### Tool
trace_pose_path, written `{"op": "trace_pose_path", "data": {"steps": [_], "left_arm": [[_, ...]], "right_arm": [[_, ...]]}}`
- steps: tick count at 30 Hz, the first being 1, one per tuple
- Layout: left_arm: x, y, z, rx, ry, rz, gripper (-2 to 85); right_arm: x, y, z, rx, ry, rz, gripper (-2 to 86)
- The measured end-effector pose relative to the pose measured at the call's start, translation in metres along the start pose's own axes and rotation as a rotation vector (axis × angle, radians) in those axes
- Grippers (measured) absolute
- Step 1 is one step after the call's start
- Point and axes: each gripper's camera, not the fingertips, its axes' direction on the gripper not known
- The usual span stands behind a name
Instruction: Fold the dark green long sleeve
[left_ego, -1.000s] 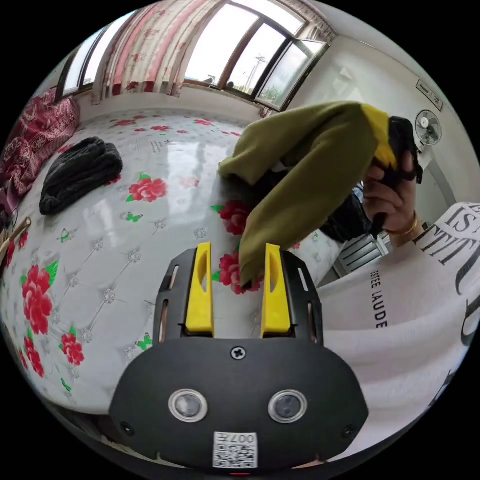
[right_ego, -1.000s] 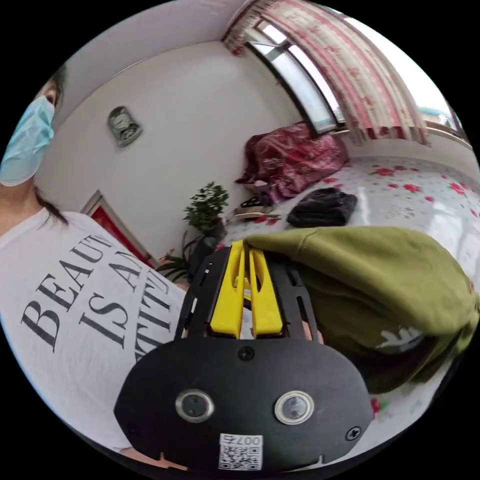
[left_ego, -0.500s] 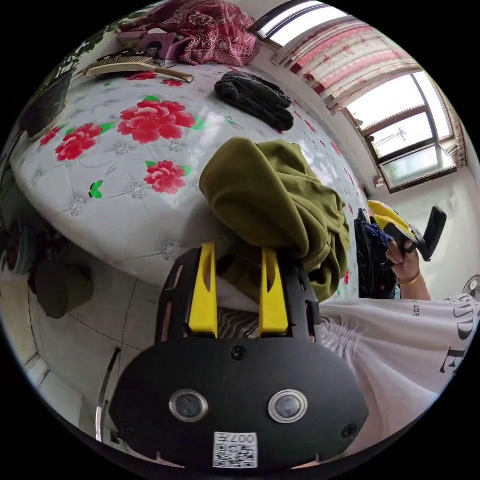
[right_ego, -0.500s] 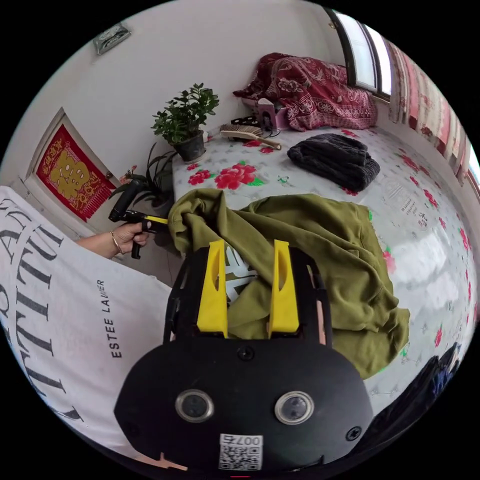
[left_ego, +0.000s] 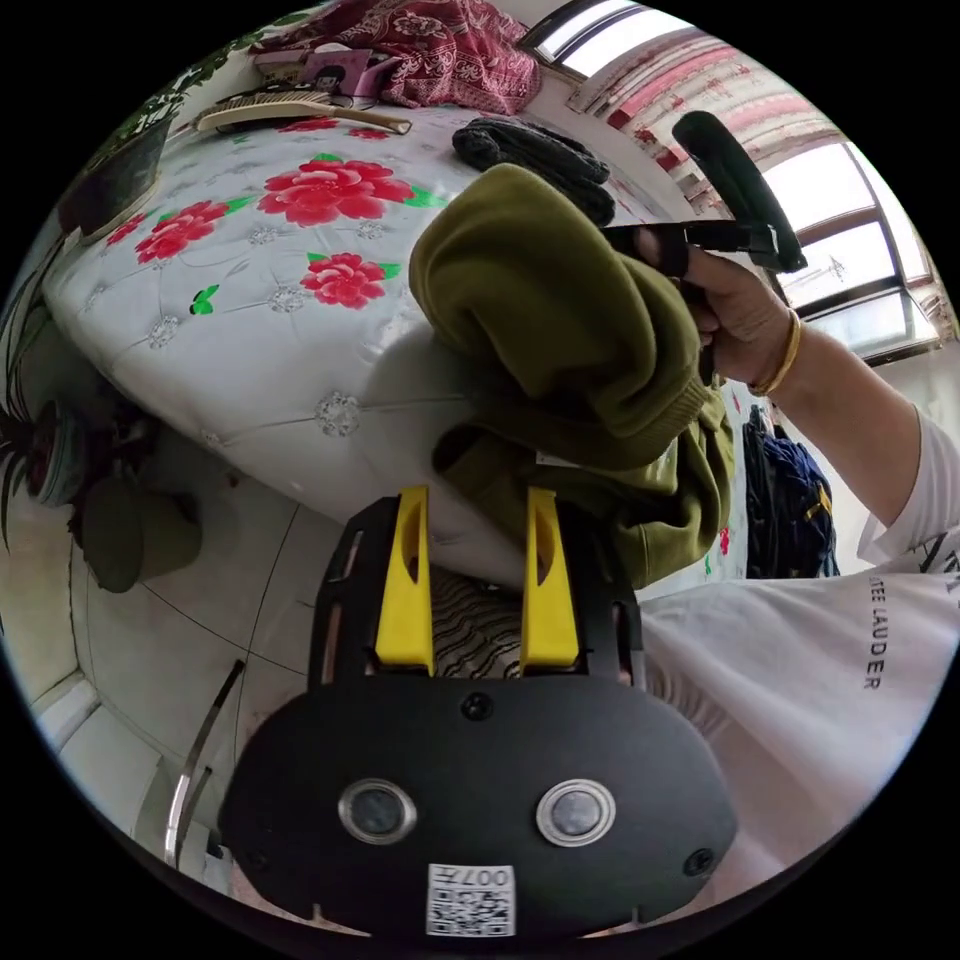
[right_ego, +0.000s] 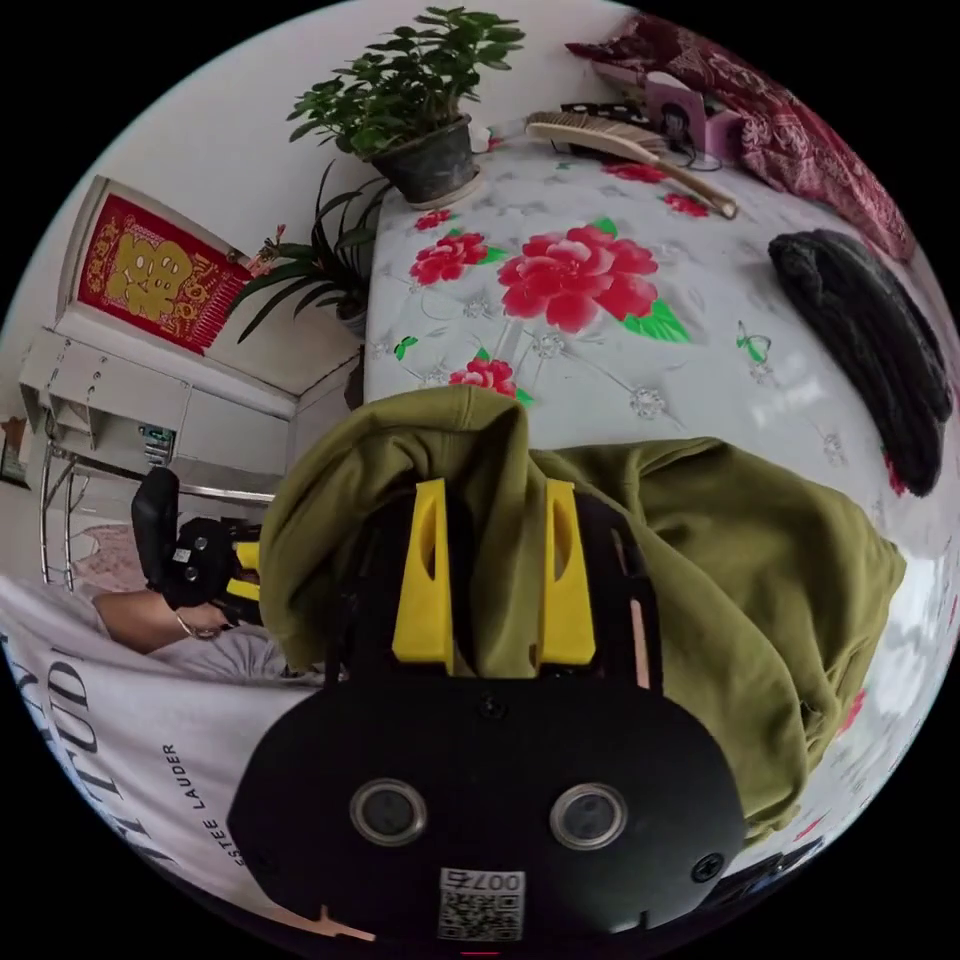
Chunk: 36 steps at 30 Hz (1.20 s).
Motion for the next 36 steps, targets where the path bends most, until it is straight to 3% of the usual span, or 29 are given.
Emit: {"op": "trace_pose_path", "data": {"steps": [2,5,9,16,25,29,31,36], "left_arm": [[0.001,-0.007,0.016,-0.04,-0.012,-0.026,15.2],[0.011,-0.013,0.031,-0.064,-0.05,-0.007,15.5],[0.026,-0.016,0.045,-0.096,-0.159,0.039,13.9],[0.037,-0.015,0.059,-0.101,-0.152,0.103,15.6],[0.061,-0.009,0.09,-0.102,-0.231,0.159,16.7],[0.074,0.002,0.114,-0.11,-0.377,0.238,10.8],[0.078,0.006,0.117,-0.093,-0.319,0.302,5.8],[0.078,-0.015,0.068,0.074,-0.155,0.249,4.4]], "right_arm": [[0.012,-0.009,0.01,-0.035,-0.062,0.03,6.9],[0.025,-0.004,-0.019,0.09,-0.067,0.068,5.2],[0.034,0.015,-0.099,0.313,0.016,0.085,4.6],[0.04,0.069,-0.236,0.626,0.172,0.118,4.5],[0.066,0.095,-0.294,0.727,0.215,0.207,4.2],[0.076,0.092,-0.324,0.761,0.241,0.214,4.4],[0.08,0.092,-0.351,0.799,0.285,0.219,4.4],[0.084,0.105,-0.434,0.91,0.42,0.225,4.0]]}}
